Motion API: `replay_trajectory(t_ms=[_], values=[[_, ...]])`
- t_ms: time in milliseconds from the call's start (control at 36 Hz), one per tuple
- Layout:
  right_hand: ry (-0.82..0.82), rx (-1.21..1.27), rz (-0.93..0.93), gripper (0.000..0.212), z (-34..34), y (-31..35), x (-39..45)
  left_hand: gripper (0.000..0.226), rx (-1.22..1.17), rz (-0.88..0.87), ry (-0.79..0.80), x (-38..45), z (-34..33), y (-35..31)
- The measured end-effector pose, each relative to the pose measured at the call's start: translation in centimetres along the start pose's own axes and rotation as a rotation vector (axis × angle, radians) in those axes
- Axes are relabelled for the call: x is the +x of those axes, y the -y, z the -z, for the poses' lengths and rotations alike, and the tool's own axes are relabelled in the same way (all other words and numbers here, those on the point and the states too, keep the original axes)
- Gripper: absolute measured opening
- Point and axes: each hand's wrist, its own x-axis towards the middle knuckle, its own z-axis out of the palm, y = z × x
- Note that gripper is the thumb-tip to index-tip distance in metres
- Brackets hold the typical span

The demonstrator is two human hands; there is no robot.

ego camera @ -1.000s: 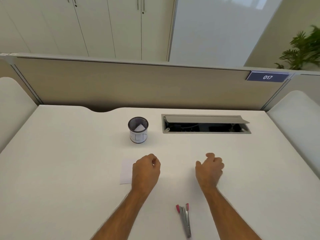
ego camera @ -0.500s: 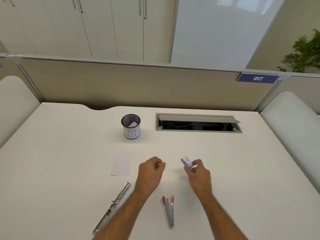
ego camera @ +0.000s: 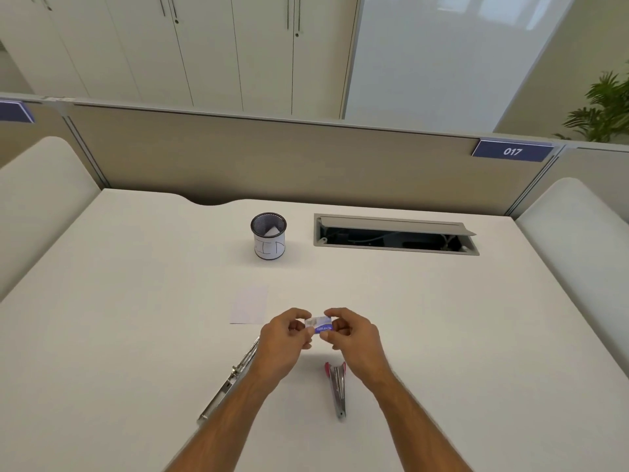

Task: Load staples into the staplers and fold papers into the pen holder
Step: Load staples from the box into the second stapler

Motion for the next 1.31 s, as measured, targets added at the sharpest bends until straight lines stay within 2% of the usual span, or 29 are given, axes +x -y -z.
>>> replay_trajectory(t_ms=[83, 222, 333, 583, 722, 889, 1111, 1222, 1306], values=[[-0.018, 0.147, -0.028, 0.035, -0.8, 0.2, -0.6, 0.017, -0.061, 0.017, -0.035, -0.8, 0.6, 0.5], [-0.097, 0.375, -0.052, 0.029, -2.2, 0.5, -2.0, 0.021, -0.235, 0.034, -0.143, -2.3, 1.0, 0.7], [-0.086, 0.467, -0.067, 0.031, -3.1, 0.8, -2.8, 0.010, -0.358, 0.038, -0.219, -3.2, 1.0, 0.7], [-0.029, 0.501, -0.064, 0.038, -3.8, 1.1, -4.0, 0.011, -0.472, 0.079, -0.194, -4.3, 1.7, 0.7], [-0.045, 0.519, -0.066, 0.024, -3.3, 1.5, -4.7, 0.013, -0.489, 0.123, -0.162, -4.3, 1.8, 0.8], [-0.020, 0.515, -0.081, 0.018, -3.4, 1.9, -5.2, 0.017, -0.539, 0.159, -0.170, -4.4, 1.4, 1.0], [-0.051, 0.439, -0.070, 0.022, -3.5, 2.3, -5.8, 0.020, -0.563, 0.119, -0.171, -4.9, 1.4, 0.7], [-0.062, 0.406, -0.048, 0.036, -3.9, 2.0, -6.0, 0.019, -0.579, 0.107, -0.185, -4.9, 1.5, 0.7], [-0.053, 0.389, -0.058, 0.035, -3.9, 1.8, -6.1, 0.016, -0.595, 0.105, -0.189, -4.8, 1.6, 0.7]])
